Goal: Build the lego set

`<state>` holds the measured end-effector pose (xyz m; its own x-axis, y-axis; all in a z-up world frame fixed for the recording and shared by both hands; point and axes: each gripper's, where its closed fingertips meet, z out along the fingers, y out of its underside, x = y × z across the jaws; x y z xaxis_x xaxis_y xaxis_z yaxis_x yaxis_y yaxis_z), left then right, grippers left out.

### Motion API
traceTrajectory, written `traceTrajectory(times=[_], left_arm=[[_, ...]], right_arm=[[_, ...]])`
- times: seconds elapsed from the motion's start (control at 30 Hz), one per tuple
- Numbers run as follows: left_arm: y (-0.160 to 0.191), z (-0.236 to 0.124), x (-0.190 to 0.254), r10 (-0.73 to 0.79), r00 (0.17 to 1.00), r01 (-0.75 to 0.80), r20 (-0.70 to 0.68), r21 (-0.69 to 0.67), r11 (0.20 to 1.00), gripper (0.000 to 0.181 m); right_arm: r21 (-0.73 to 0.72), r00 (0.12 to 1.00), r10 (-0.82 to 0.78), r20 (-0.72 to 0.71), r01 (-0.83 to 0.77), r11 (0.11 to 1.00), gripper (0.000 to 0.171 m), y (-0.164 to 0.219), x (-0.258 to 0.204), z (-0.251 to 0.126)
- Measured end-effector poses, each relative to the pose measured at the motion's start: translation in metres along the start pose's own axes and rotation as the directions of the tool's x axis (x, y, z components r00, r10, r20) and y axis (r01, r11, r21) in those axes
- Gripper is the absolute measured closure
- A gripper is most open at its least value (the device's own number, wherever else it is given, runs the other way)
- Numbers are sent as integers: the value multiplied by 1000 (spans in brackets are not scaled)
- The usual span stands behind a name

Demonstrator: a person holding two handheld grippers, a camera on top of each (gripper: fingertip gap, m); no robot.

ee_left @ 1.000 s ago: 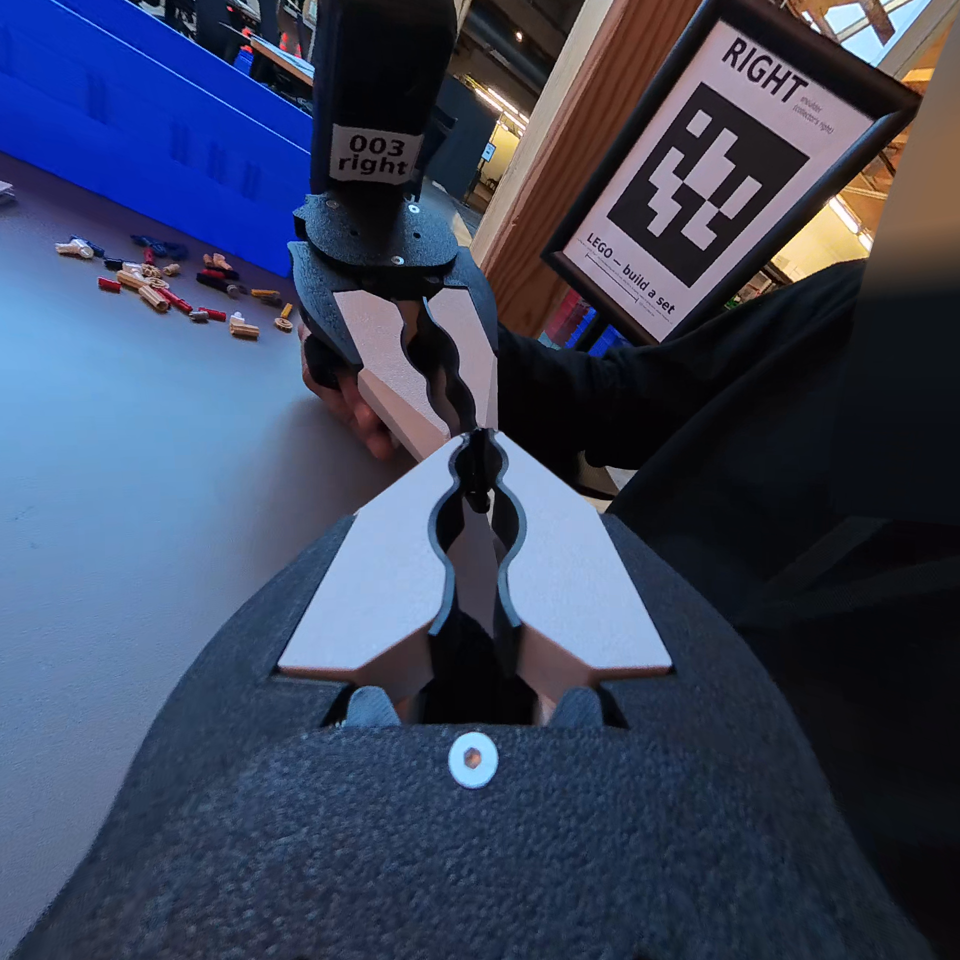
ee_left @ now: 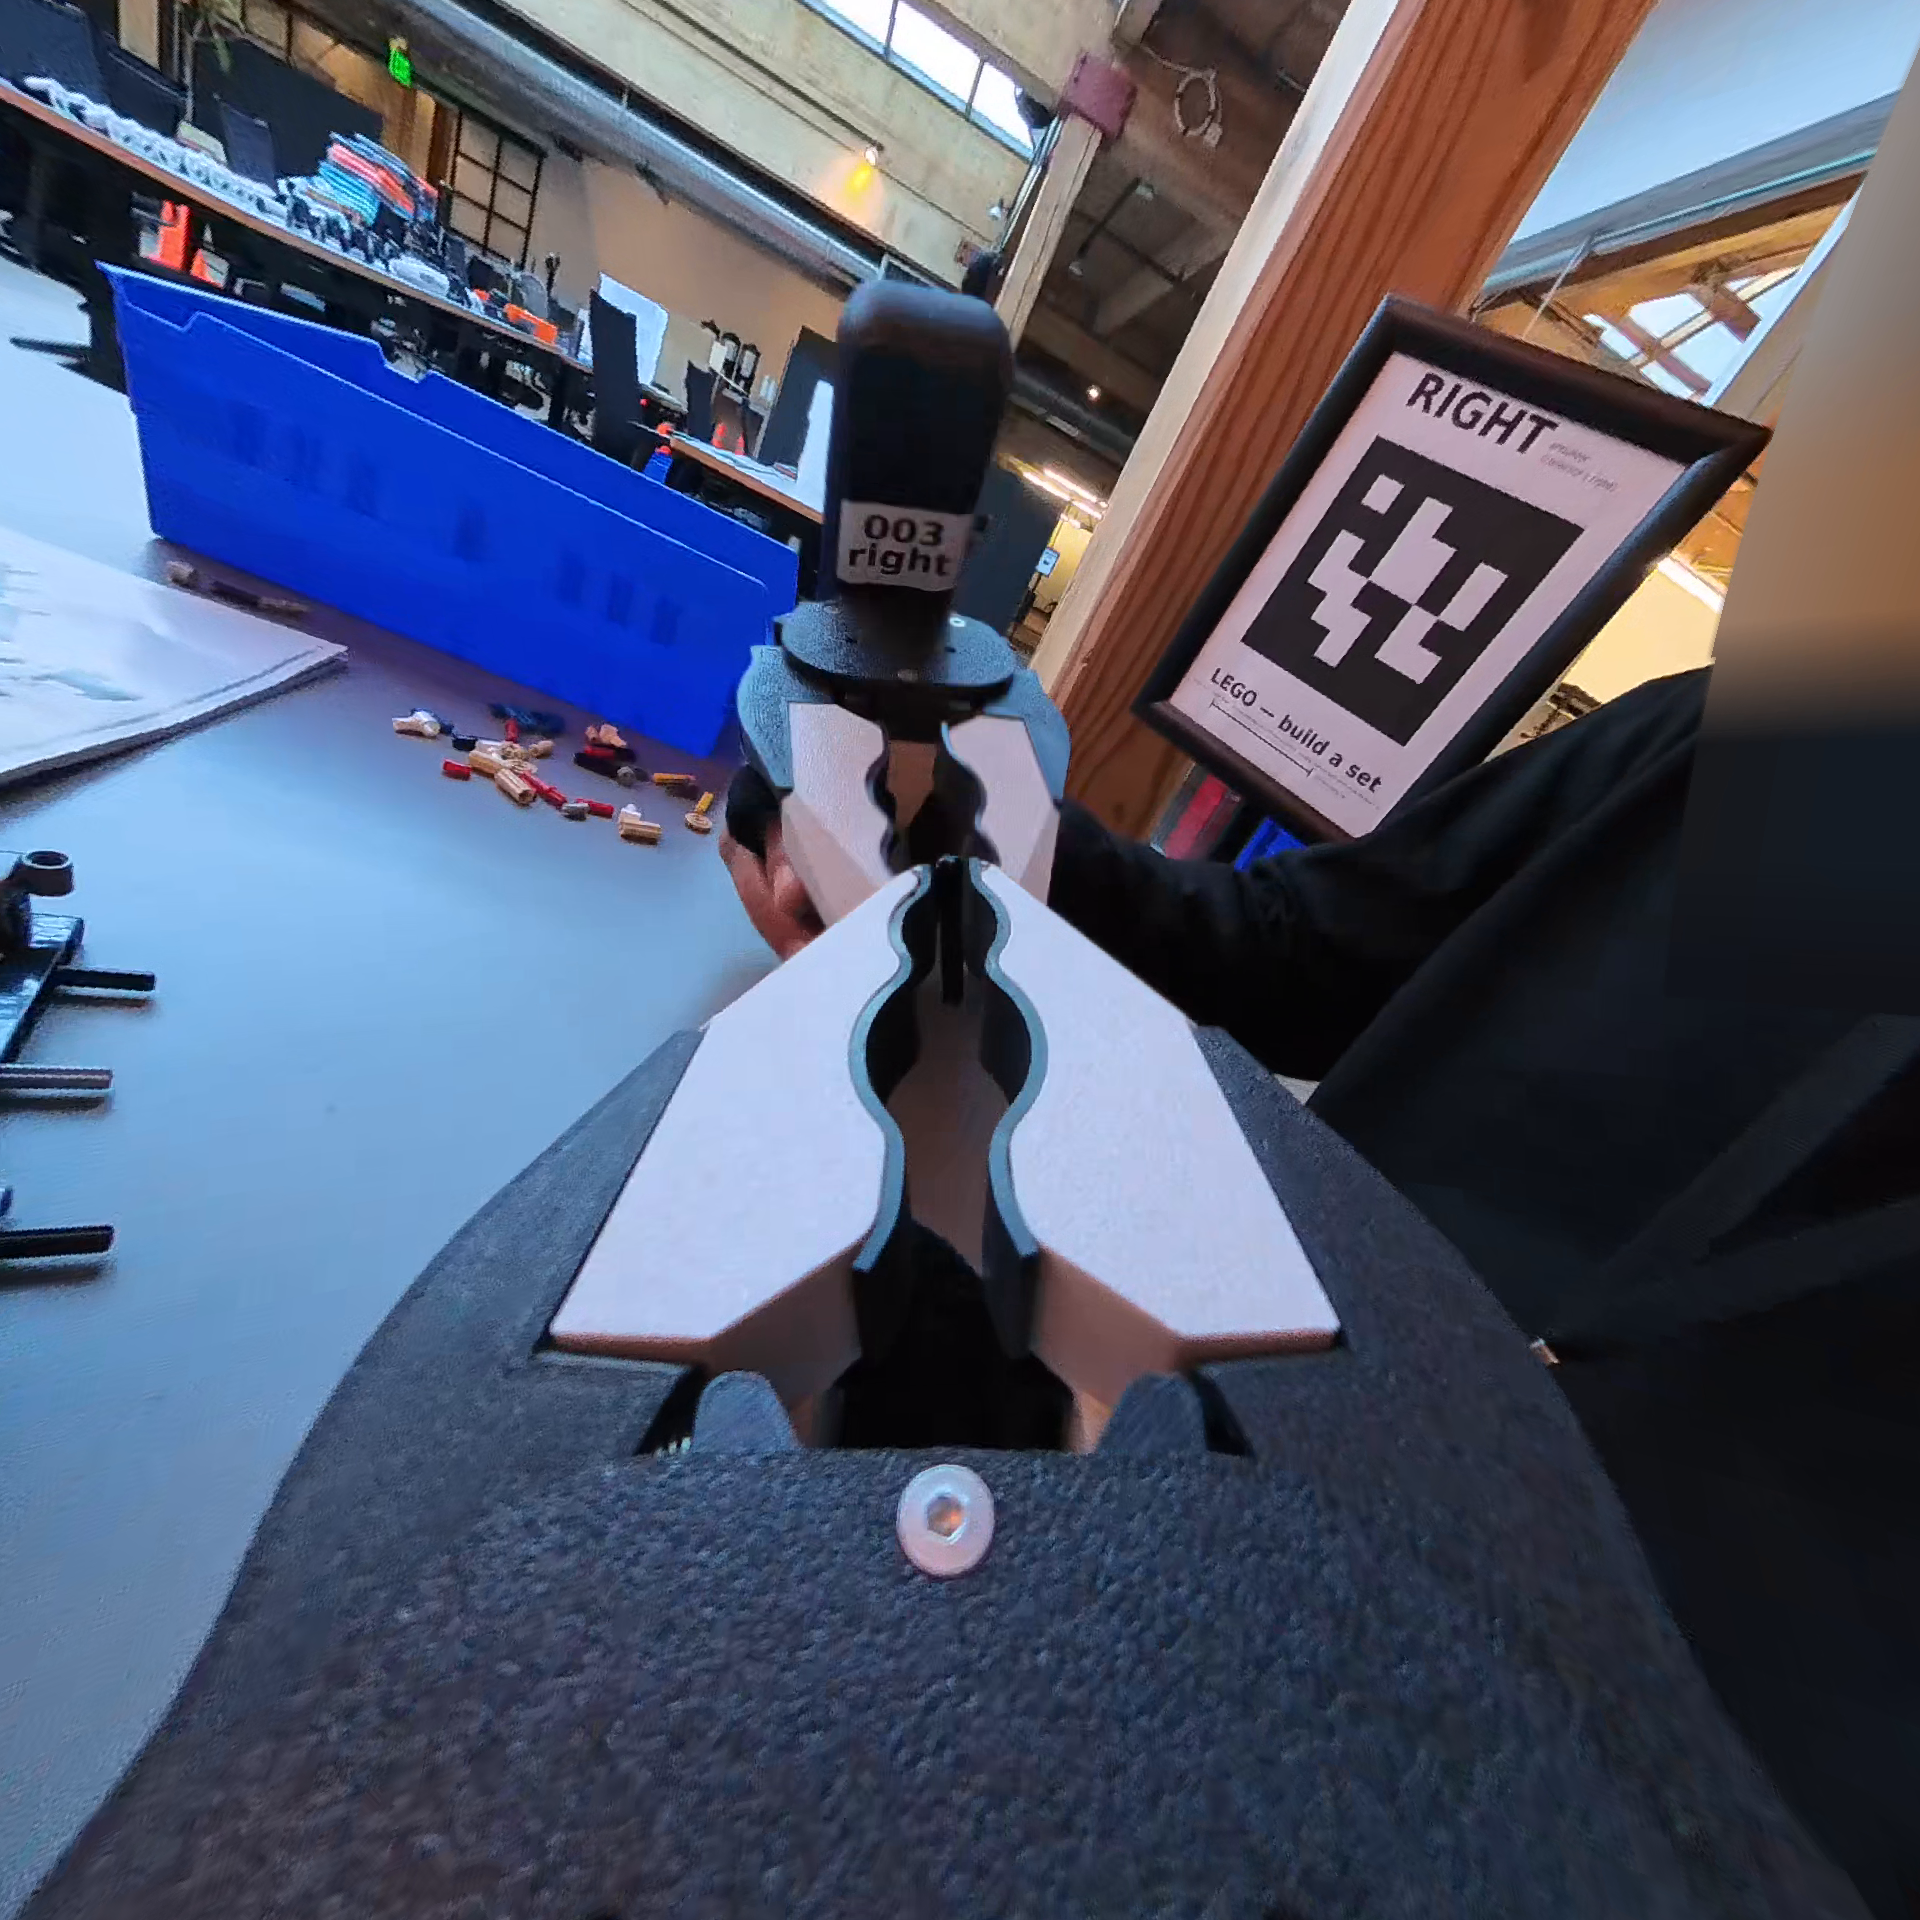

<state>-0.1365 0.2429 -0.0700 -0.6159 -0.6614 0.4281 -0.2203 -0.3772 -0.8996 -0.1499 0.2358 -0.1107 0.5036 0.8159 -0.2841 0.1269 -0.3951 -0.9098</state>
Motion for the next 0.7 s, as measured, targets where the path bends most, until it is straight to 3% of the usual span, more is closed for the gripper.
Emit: traceTrajectory(times=[0.07, 0.2, 0.47, 0.57, 0.7], left_arm=[[0, 0, 2, 7, 1000, -7, -7, 3, 1000, 179], [-1, 4, 4, 16, 1000, -16, -10, 13, 1000, 179], [-7, 3, 0, 29, 999, -30, 28, 62, 998, 178], [-5, 3, -5, 4, 999, -6, 47, 45, 999, 166], [-3, 4, -2, 18, 999, -19, 34, 34, 999, 178]], right_arm=[[97, 997, 67, 23, -69, 993, 156, -16, 1, -2], [141, 994, 92, 53, -98, 985, 163, -22, -2, 2], [173, 999, 24, -41, -17, 985, 168, -26, 4, 2], [175, 998, 9, -63, 2, 984, 168, -28, 5, 0], [186, 995, 4, -98, 14, 982, 168, -31, 7, 1]])
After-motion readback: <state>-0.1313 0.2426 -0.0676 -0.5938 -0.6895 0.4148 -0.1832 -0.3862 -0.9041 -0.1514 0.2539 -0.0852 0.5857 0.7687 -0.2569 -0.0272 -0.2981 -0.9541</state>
